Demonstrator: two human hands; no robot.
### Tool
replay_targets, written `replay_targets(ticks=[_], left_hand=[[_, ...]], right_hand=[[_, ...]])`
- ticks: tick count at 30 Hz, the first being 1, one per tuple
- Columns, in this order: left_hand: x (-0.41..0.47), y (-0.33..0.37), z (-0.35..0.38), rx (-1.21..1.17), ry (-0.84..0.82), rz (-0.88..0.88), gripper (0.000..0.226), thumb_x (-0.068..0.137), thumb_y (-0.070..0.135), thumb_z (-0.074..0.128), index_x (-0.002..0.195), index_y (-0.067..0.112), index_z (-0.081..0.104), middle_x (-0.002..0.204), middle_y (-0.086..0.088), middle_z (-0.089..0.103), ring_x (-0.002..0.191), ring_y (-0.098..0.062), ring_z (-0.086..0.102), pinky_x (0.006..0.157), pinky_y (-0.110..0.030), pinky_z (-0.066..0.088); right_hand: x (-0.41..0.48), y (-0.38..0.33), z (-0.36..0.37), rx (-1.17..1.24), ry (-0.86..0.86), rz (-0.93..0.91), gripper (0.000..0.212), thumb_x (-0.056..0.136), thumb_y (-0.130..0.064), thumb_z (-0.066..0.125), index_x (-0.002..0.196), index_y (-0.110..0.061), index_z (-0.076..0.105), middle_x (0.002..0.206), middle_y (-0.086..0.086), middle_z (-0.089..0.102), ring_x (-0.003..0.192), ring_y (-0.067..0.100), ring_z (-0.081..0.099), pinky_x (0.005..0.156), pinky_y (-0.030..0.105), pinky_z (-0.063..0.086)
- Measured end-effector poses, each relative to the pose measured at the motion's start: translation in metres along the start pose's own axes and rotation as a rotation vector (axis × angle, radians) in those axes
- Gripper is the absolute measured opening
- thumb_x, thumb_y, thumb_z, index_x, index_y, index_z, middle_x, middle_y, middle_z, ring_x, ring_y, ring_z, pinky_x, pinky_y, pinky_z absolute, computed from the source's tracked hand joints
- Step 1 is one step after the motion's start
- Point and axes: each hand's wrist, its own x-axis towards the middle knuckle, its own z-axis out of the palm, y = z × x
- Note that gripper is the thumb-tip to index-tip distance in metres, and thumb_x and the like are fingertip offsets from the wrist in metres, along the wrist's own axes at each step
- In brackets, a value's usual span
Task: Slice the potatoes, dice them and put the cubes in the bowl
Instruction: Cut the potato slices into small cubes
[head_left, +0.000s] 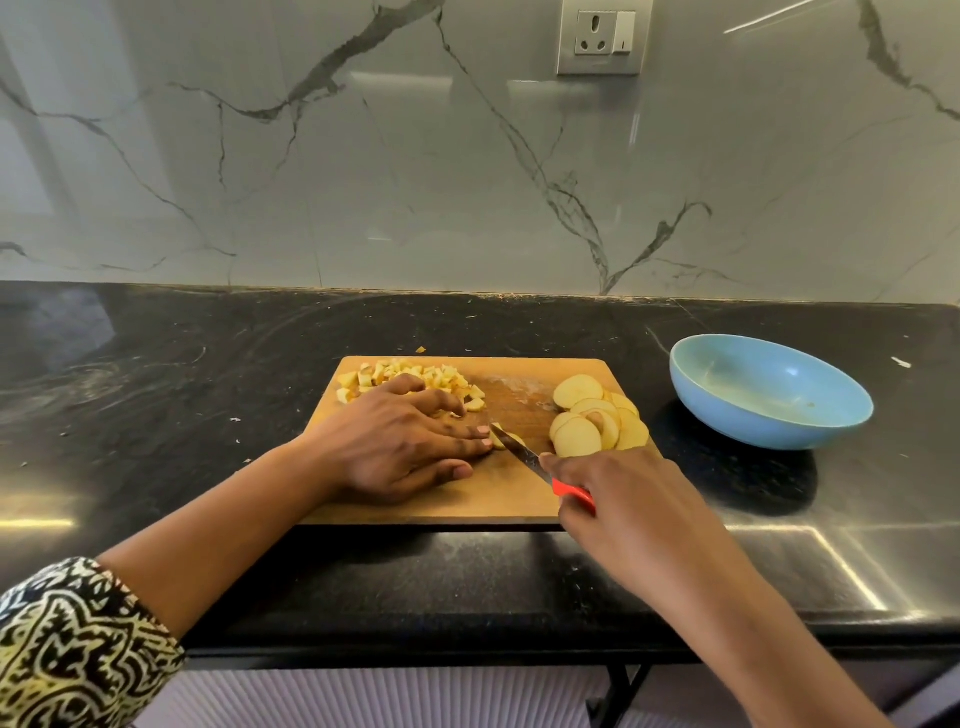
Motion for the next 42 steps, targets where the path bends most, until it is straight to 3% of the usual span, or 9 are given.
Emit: replay_targets(ticks=[7, 13, 17, 19, 23, 28, 31, 37, 42], left_hand=[[0.0, 0.0, -0.001, -0.063, -0.013, -0.032, 0.052, 0.099, 0.053, 0.013, 0.137, 0.038, 0.045, 0.135, 0.019, 0.052, 0.129, -0.011, 0.041, 0.092, -0.043, 0.04], [0.0, 0.0, 0.0, -0.128, -0.019, -0.066, 0.057, 0.096, 0.059, 0.009, 0.136, 0.04, 0.045, 0.135, 0.021, 0.051, 0.128, -0.008, 0.041, 0.093, -0.042, 0.039], [0.001, 0.005, 0.003, -0.244, 0.01, -0.132, 0.061, 0.092, 0.066, 0.011, 0.131, 0.041, 0.05, 0.129, 0.022, 0.056, 0.122, -0.004, 0.042, 0.094, -0.035, 0.036], [0.002, 0.008, 0.005, -0.301, 0.046, -0.195, 0.063, 0.088, 0.071, 0.014, 0.129, 0.042, 0.052, 0.127, 0.02, 0.058, 0.121, -0.004, 0.044, 0.097, -0.034, 0.036], [0.014, 0.015, 0.001, -0.339, 0.176, -0.34, 0.048, 0.089, 0.06, 0.042, 0.13, 0.038, 0.053, 0.126, 0.006, 0.06, 0.12, -0.01, 0.049, 0.102, -0.031, 0.036], [0.038, 0.027, -0.001, -0.286, 0.038, -0.292, 0.045, 0.091, 0.045, 0.055, 0.135, 0.036, 0.048, 0.134, 0.011, 0.055, 0.125, -0.007, 0.047, 0.108, -0.032, 0.036], [0.048, 0.028, -0.002, -0.307, -0.017, -0.284, 0.038, 0.091, 0.043, 0.057, 0.128, 0.036, 0.056, 0.13, 0.013, 0.058, 0.121, -0.006, 0.05, 0.104, -0.031, 0.04], [0.054, 0.036, -0.005, -0.285, 0.013, -0.413, 0.043, 0.081, 0.062, 0.057, 0.112, 0.035, 0.067, 0.114, 0.013, 0.065, 0.104, -0.005, 0.057, 0.089, -0.029, 0.05], [0.059, 0.039, -0.008, -0.244, 0.057, -0.42, 0.03, 0.09, 0.046, 0.056, 0.113, 0.03, 0.067, 0.111, 0.011, 0.066, 0.098, -0.005, 0.057, 0.086, -0.023, 0.049]], right_hand=[[0.018, -0.011, 0.019, -0.099, 0.005, -0.035, 0.038, 0.1, -0.025, 0.042, 0.137, -0.028, 0.048, 0.098, -0.004, 0.06, 0.083, 0.012, 0.052, 0.064, 0.023, 0.037], [-0.014, 0.001, 0.005, -0.043, -0.046, -0.029, 0.049, 0.1, -0.029, 0.039, 0.148, -0.035, 0.031, 0.114, -0.009, 0.062, 0.099, 0.01, 0.055, 0.078, 0.025, 0.044], [-0.018, 0.005, 0.001, 0.01, -0.026, -0.004, 0.045, 0.098, -0.031, 0.043, 0.142, -0.041, 0.039, 0.103, -0.012, 0.063, 0.089, 0.007, 0.054, 0.071, 0.022, 0.044], [-0.02, 0.01, -0.002, 0.066, -0.035, 0.014, 0.041, 0.096, -0.032, 0.047, 0.136, -0.043, 0.047, 0.084, -0.015, 0.057, 0.073, 0.002, 0.049, 0.059, 0.016, 0.037], [-0.027, 0.022, -0.009, 0.191, -0.013, 0.105, 0.035, 0.094, -0.03, 0.052, 0.126, -0.043, 0.057, 0.062, -0.011, 0.05, 0.053, 0.004, 0.048, 0.048, 0.017, 0.035], [-0.03, 0.033, 0.001, 0.323, 0.097, 0.201, 0.039, 0.092, -0.026, 0.055, 0.127, -0.043, 0.057, 0.055, -0.004, 0.053, 0.05, 0.01, 0.055, 0.054, 0.026, 0.046], [-0.033, 0.036, 0.003, 0.349, 0.167, 0.217, 0.042, 0.092, -0.025, 0.056, 0.13, -0.042, 0.054, 0.051, -0.006, 0.048, 0.047, 0.009, 0.049, 0.047, 0.022, 0.038], [-0.036, 0.032, 0.007, 0.375, 0.177, 0.192, 0.042, 0.092, -0.025, 0.056, 0.132, -0.039, 0.053, 0.052, -0.008, 0.046, 0.048, 0.008, 0.047, 0.05, 0.022, 0.038], [-0.037, 0.025, 0.012, 0.373, 0.15, 0.169, 0.042, 0.094, -0.028, 0.054, 0.135, -0.038, 0.05, 0.056, -0.014, 0.042, 0.051, 0.005, 0.044, 0.049, 0.016, 0.035]])
